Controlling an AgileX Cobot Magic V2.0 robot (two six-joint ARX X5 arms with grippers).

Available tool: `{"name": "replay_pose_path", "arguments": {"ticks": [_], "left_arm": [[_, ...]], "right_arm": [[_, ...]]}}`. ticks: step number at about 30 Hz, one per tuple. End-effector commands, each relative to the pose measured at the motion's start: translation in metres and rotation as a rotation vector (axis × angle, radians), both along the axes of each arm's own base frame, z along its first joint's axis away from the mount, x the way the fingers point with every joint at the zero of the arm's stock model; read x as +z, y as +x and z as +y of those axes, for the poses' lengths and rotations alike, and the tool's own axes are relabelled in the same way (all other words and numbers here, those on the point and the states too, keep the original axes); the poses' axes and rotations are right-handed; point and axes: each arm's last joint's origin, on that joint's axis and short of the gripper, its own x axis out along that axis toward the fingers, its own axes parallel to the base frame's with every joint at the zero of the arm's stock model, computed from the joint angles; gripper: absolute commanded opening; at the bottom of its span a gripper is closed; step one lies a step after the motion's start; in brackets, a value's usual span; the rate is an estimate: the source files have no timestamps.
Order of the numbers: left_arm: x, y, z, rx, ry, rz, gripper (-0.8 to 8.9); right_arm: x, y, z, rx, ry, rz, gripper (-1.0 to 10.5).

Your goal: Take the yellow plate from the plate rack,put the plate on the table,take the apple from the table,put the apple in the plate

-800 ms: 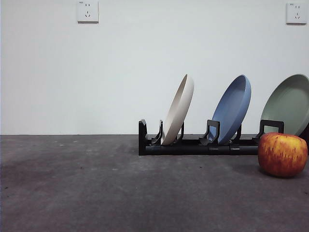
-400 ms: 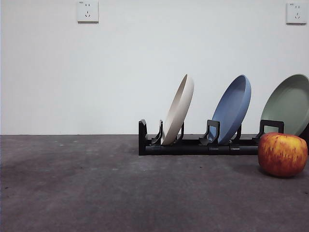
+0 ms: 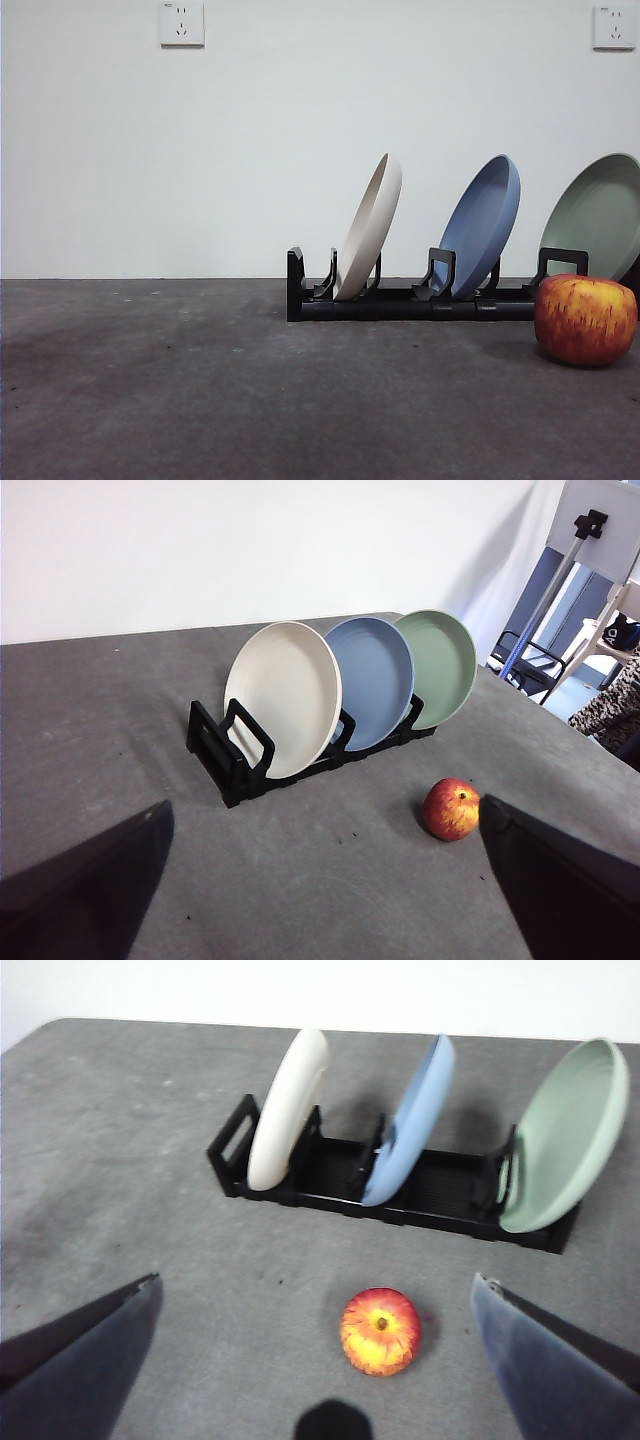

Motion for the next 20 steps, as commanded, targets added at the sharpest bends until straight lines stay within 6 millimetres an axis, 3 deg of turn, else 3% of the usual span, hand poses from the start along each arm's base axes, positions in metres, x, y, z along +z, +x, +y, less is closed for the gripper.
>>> {"name": "replay_pose_path", "arguments": {"ticks": [1, 10, 15, 20], "left_arm": [[0.0, 0.001, -0.001, -0.016, -0.003, 0.004, 6.07], [0.0, 0.02, -0.009, -0.113, -0.016, 0.012, 6.07], [-0.004, 0.05, -0.022, -0.22, -0.032, 0.035, 6.07], [-0.007, 0.092, -0.045, -0.3, -0.025, 0.098, 6.06]], "right_arm": [[0.002, 0.0, 0.0, 0.008, 0.001, -0.009, 6.4], [0.002, -0.001, 0.001, 0.032, 0.012, -0.008, 6.4], [0.003, -0.003, 0.005, 0.166, 0.078, -0.005, 6.4], [0.003, -0.003, 0.007, 0.24, 0.114, -0.001, 6.4]]}}
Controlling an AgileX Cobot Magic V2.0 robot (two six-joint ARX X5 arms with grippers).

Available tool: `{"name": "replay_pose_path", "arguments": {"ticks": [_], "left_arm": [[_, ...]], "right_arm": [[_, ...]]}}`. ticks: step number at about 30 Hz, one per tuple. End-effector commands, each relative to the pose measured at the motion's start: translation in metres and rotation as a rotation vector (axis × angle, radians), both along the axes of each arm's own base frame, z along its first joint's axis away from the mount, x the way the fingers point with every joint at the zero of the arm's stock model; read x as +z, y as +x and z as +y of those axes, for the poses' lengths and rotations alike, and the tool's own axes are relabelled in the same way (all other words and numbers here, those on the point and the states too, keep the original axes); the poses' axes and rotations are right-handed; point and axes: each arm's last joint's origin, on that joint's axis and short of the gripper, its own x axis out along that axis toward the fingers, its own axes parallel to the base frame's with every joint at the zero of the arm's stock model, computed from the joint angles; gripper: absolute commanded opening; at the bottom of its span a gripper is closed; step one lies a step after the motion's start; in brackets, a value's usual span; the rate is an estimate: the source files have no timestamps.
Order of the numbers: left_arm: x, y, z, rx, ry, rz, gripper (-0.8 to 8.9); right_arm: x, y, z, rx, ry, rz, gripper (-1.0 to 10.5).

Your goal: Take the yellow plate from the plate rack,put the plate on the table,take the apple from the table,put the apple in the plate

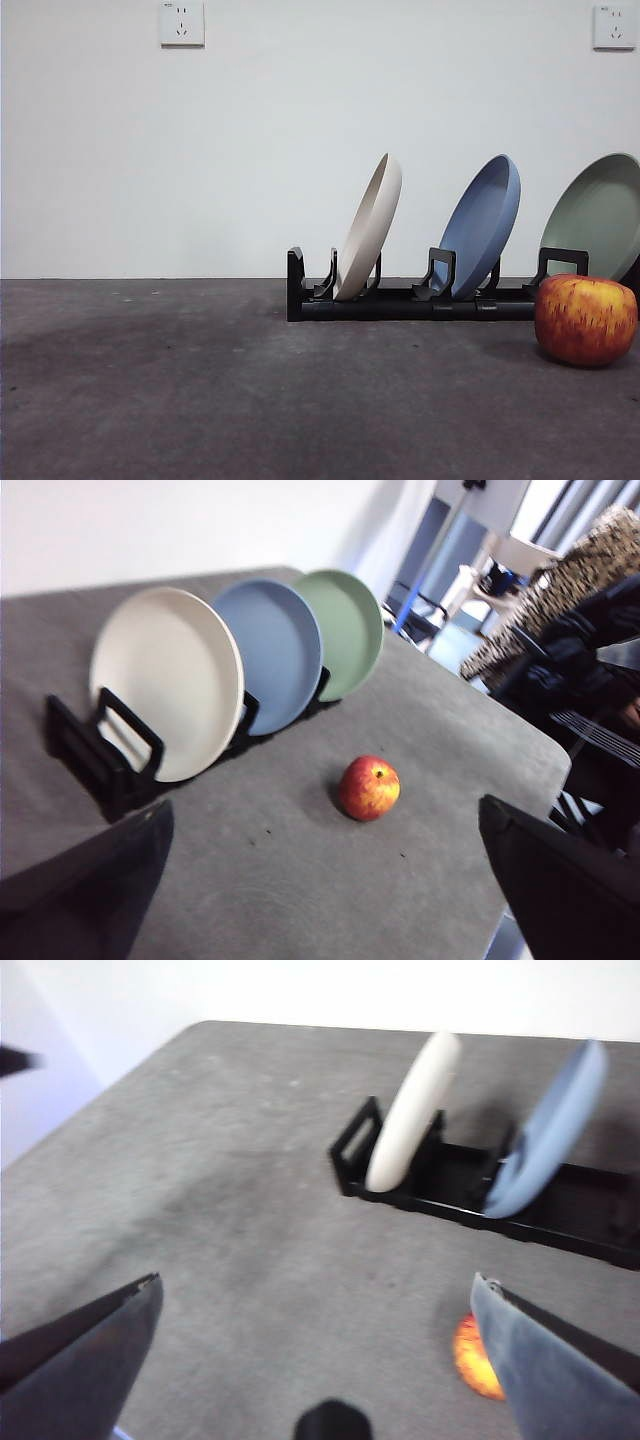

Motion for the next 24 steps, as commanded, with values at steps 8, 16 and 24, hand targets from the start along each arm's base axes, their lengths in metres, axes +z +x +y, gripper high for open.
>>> {"name": "replay_pose_path", "arguments": {"ticks": [8, 16, 24], "left_arm": [[0.007, 0.09, -0.065, -0.146, 0.079, 0.037, 6.06], [-0.016, 0.164, -0.116, -0.198, 0.121, 0.119, 6.05], [-0.063, 0.212, -0.168, -0.214, 0.215, 0.142, 5.97]], "right_arm": [[0.002, 0.005, 0.003, 0.098, 0.045, 0.016, 6.4], [0.006, 0.01, 0.004, 0.116, 0.053, 0.023, 6.3], [0.004, 0.018, 0.008, 0.183, 0.07, 0.059, 6.3]]}}
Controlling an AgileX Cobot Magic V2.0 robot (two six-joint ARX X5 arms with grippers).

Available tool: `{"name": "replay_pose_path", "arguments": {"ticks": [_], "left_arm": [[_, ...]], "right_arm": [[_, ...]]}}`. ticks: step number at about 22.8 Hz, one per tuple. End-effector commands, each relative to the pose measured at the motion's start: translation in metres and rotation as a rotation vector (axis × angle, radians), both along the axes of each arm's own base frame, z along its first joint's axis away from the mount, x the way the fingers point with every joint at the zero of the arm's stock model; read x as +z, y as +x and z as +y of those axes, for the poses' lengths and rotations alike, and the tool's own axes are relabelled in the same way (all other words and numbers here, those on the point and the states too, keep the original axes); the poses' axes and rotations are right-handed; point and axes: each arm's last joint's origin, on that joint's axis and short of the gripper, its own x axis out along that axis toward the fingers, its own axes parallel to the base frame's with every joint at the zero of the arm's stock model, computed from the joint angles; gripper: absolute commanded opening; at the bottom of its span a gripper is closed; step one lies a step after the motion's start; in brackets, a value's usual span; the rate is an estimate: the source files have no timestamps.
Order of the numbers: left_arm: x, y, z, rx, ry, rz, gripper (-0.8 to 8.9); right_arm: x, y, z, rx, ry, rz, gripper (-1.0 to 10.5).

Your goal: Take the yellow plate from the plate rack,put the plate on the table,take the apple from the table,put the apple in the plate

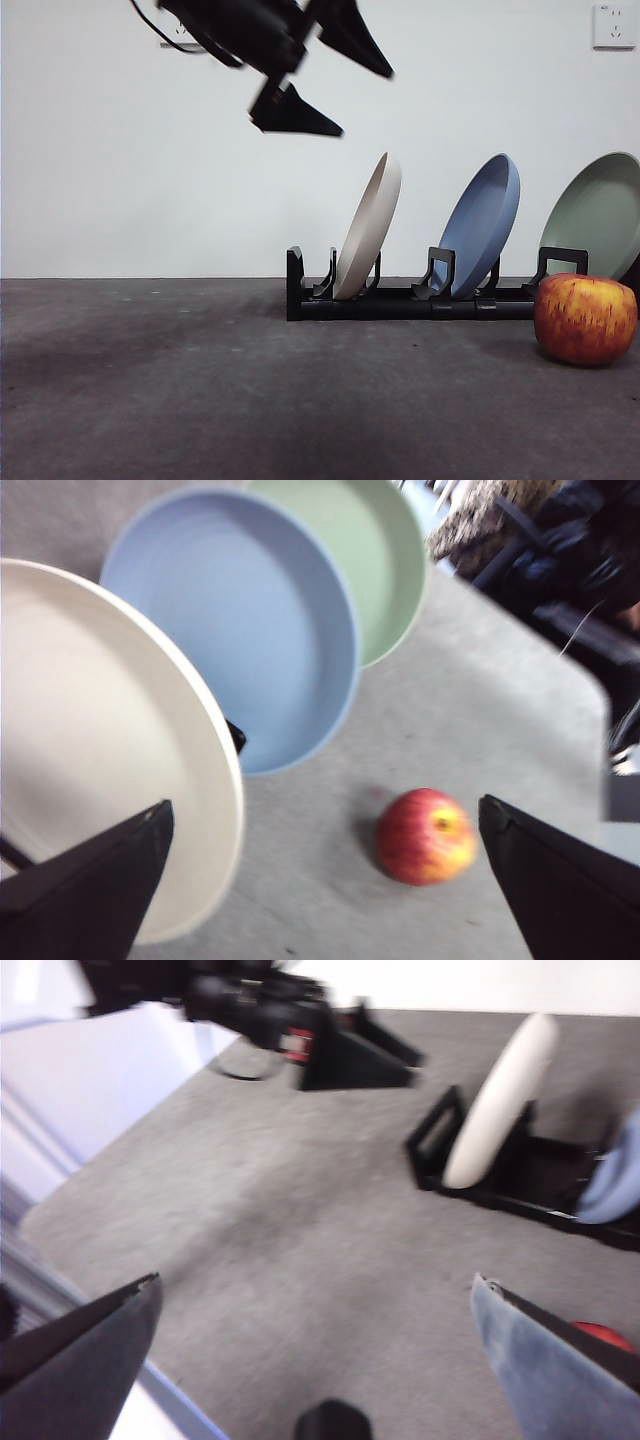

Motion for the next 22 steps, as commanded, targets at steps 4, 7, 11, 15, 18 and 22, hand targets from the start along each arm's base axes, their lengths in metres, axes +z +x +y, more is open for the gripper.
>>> {"name": "replay_pose_path", "arguments": {"ticks": [4, 7, 11, 15, 18, 22], "left_arm": [[-0.041, 0.019, -0.02, 0.021, 0.12, -0.042, 5.97], [-0.056, 0.027, -0.024, 0.041, 0.14, -0.053, 5.97], [-0.067, 0.031, -0.032, 0.049, 0.146, -0.08, 5.93], [-0.076, 0.031, -0.038, 0.025, 0.161, -0.083, 4.94], [-0.082, 0.032, -0.042, 0.016, 0.166, -0.085, 4.6], [-0.089, 0.033, -0.046, 0.01, 0.169, -0.08, 1.74]], "right_arm": [[-0.002, 0.01, 0.005, 0.048, -0.001, 0.033, 6.3], [-0.004, 0.014, 0.008, 0.067, -0.004, 0.049, 6.3], [-0.004, 0.017, 0.01, 0.079, -0.007, 0.058, 6.3], [-0.006, 0.02, 0.01, 0.082, -0.008, 0.071, 6.3], [-0.006, 0.02, 0.01, 0.083, -0.008, 0.074, 6.3], [-0.007, 0.019, 0.01, 0.083, -0.01, 0.09, 6.3]]}}
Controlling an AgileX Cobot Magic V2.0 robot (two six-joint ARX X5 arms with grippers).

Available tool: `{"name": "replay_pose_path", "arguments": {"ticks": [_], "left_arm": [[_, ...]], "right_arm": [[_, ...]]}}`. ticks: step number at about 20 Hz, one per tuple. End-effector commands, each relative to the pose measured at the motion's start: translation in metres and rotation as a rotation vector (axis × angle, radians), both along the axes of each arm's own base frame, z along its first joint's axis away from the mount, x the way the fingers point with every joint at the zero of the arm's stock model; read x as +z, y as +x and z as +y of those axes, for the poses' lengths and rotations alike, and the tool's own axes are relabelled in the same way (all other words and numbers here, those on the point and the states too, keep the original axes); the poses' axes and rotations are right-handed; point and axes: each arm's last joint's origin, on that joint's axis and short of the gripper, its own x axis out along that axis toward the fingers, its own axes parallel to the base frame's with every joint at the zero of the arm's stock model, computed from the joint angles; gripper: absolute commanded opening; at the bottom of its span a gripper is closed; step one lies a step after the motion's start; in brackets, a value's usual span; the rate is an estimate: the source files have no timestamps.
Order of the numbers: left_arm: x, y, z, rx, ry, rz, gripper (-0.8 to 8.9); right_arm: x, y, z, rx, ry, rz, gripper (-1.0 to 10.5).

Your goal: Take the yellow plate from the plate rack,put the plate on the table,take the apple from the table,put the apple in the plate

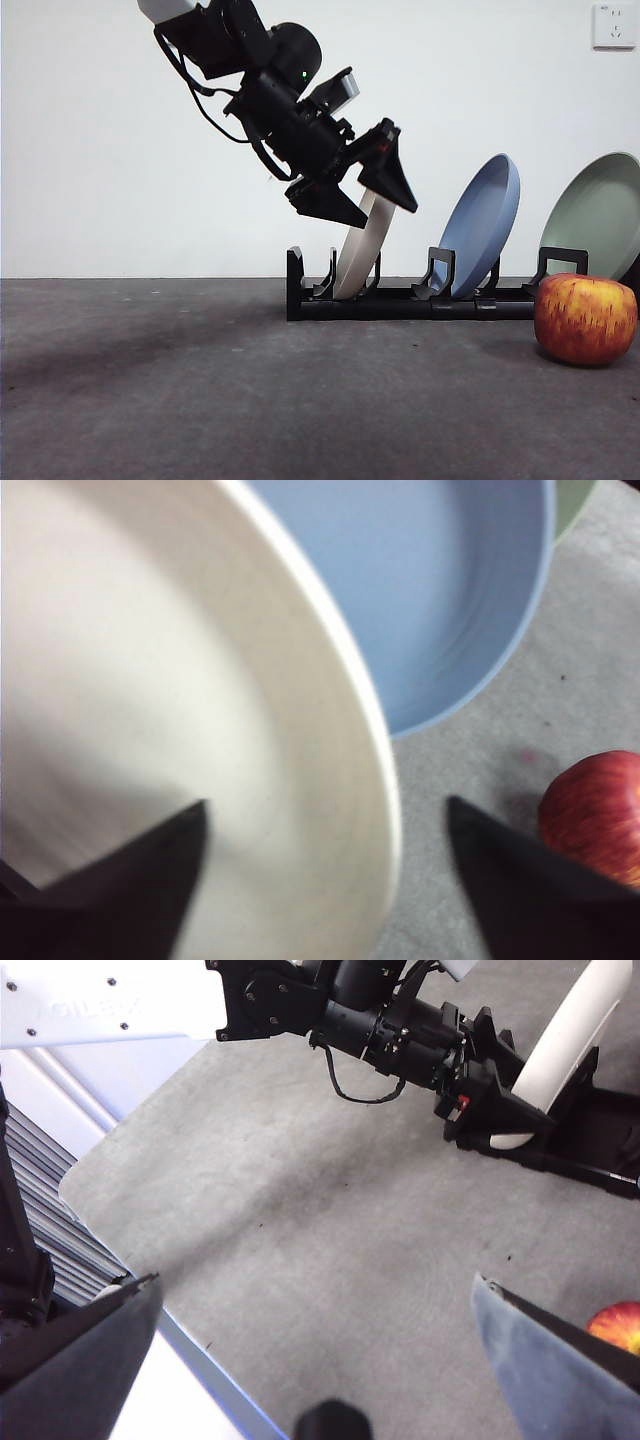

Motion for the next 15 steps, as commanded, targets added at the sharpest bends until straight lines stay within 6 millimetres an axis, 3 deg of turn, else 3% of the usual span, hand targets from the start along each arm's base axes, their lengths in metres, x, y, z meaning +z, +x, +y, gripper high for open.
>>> {"name": "replay_pose_path", "arguments": {"ticks": [1, 4, 8, 15], "left_arm": [[-0.0063, 0.0006, -0.0043, -0.017, 0.006, -0.005, 1.44], [-0.006, -0.0008, -0.0064, -0.022, 0.002, -0.003, 1.08], [-0.0068, -0.0017, -0.0066, -0.019, 0.005, 0.012, -0.08], [-0.0003, -0.0039, -0.0052, -0.015, -0.007, 0.023, -0.08]], "right_arm": [[0.0012, -0.001, 0.0002, 0.01, 0.0, -0.006, 6.3], [0.0012, -0.0009, 0.0002, 0.009, 0.0, -0.007, 6.3], [0.0012, -0.0009, 0.0002, 0.009, 0.0, -0.008, 6.3], [0.0013, -0.0009, 0.0002, 0.01, -0.001, -0.009, 6.3]]}}
